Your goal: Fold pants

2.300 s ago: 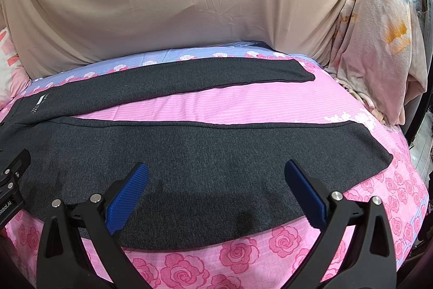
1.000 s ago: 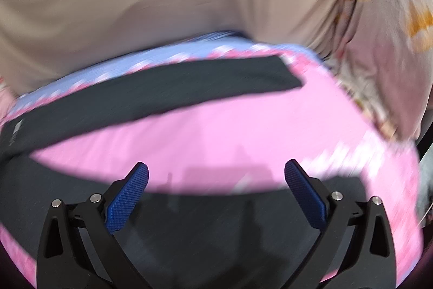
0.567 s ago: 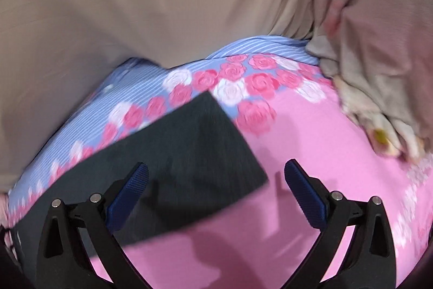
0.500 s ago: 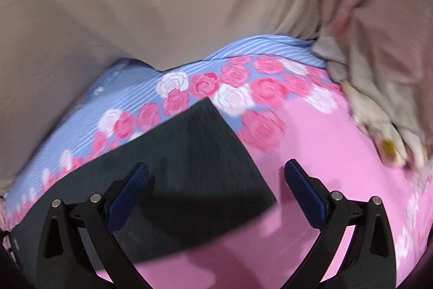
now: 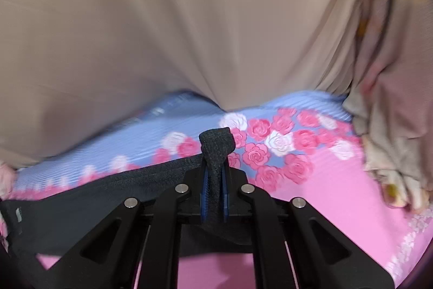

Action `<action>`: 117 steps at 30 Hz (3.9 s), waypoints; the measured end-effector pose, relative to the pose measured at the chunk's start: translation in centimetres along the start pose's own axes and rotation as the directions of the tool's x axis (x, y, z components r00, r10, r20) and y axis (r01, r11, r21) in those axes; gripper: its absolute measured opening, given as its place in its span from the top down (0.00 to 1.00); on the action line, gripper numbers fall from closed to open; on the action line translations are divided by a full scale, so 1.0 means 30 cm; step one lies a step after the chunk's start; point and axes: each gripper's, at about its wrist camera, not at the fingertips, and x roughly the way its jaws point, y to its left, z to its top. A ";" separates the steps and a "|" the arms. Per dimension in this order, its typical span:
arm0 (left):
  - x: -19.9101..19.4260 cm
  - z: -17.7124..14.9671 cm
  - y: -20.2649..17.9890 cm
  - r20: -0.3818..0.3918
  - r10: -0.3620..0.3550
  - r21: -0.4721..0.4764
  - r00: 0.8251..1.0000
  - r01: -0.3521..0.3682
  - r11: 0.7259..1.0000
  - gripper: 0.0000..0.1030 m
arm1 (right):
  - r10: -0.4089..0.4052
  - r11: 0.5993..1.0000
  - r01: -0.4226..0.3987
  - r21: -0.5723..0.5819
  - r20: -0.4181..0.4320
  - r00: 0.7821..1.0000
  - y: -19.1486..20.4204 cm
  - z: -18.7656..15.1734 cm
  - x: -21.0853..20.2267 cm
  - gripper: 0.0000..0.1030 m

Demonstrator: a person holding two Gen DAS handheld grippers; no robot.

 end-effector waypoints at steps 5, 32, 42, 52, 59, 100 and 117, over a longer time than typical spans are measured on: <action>-0.285 -0.124 0.102 0.060 -0.097 0.065 0.993 0.093 0.994 0.90 | 0.076 0.995 -0.071 -0.065 0.069 0.995 -0.030 -0.133 -0.308 0.94; -0.217 -0.603 0.442 -0.135 -0.333 -0.336 0.933 0.273 0.901 0.97 | 0.068 0.993 -0.070 0.094 0.026 0.997 -0.276 -0.721 -0.632 0.32; -0.336 -0.636 0.533 -0.112 -0.374 -0.369 0.921 0.311 0.876 0.29 | 0.039 0.998 -0.039 0.057 0.014 0.999 -0.255 -0.733 -0.613 0.31; -0.176 -0.623 0.490 -0.164 -0.438 -0.431 0.884 0.335 0.838 0.41 | -0.040 0.999 0.040 -0.026 -0.013 0.999 -0.202 -0.741 -0.587 0.31; -0.380 -0.535 0.523 -0.067 -0.432 -0.324 0.899 0.390 0.862 0.95 | -0.048 0.999 0.048 -0.013 -0.014 0.999 -0.210 -0.743 -0.584 0.30; -0.226 -0.581 0.585 -0.279 -0.163 -0.174 0.946 0.117 0.978 0.91 | 0.143 0.988 -0.123 0.093 -0.257 0.956 -0.095 -0.808 -0.477 0.90; -0.222 -0.585 0.570 -0.278 -0.119 -0.156 0.953 0.077 0.985 0.88 | 0.170 0.956 -0.172 0.237 0.032 0.985 -0.186 -0.551 -0.540 0.98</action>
